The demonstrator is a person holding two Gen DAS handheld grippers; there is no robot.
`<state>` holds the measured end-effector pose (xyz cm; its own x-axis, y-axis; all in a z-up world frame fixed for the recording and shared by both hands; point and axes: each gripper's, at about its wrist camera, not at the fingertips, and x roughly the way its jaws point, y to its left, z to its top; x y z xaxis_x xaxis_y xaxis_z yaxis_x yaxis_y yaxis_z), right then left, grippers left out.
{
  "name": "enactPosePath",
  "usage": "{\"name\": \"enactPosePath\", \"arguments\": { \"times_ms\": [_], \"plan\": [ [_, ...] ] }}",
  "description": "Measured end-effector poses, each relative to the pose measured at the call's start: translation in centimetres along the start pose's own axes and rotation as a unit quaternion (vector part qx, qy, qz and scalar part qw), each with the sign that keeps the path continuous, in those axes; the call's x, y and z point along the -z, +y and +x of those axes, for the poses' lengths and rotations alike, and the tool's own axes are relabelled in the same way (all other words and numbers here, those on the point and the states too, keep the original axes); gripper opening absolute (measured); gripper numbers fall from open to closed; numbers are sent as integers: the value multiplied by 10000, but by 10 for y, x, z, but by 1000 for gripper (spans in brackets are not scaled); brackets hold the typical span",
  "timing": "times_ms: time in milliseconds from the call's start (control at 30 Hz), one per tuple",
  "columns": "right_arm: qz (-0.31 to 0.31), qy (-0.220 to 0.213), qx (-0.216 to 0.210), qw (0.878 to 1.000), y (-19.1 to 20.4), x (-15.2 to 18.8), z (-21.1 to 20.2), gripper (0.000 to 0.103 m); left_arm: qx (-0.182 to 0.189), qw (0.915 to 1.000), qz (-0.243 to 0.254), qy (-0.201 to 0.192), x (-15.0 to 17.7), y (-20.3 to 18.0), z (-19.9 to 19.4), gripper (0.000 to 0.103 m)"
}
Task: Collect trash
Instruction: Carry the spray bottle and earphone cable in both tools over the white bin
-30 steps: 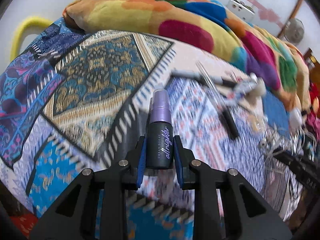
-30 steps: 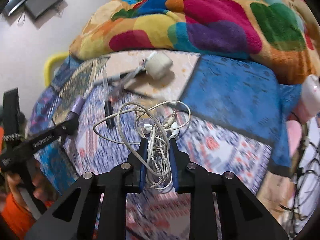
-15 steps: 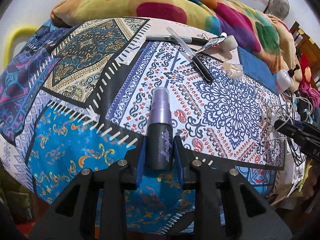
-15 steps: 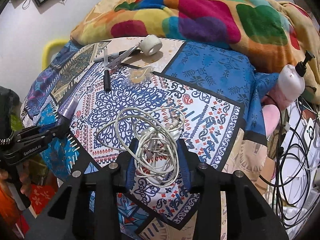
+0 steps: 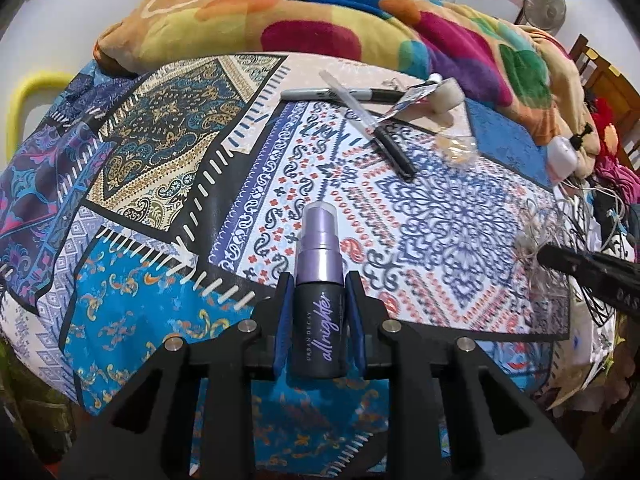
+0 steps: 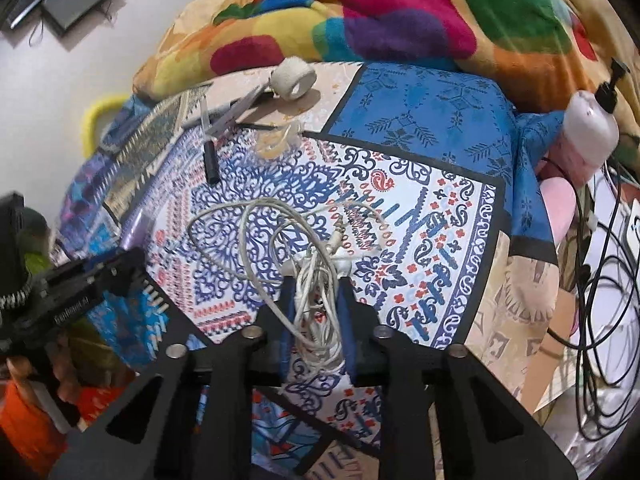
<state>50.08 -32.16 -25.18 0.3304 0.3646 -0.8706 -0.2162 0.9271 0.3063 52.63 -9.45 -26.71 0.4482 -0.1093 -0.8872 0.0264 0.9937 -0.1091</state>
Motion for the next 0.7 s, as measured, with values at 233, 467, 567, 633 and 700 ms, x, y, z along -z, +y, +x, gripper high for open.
{"name": "enactPosePath", "arguments": {
  "times_ms": [233, 467, 567, 633, 700],
  "plan": [
    [-237, -517, 112, 9983, 26, -4, -44, 10, 119, 9993, -40, -346, 2, -7, -48, 25],
    [-514, -1025, 3, 9934, 67, -3, -95, 9, 106, 9966, -58, -819, 9, -8, -116, 25],
    [-607, -1200, -123, 9908, 87, 1, -114, 9, 80, 9949, -119, -1000, 16, -4, -147, 25],
    [-704, -1306, -216, 9887, 103, 6, -127, 9, 42, 9935, -196, -1119, 24, 1, -169, 25],
    [-848, -1395, -307, 9861, 121, 12, -140, 9, 42, 9922, -269, -1214, 32, 6, -186, 25]
  ]
}}
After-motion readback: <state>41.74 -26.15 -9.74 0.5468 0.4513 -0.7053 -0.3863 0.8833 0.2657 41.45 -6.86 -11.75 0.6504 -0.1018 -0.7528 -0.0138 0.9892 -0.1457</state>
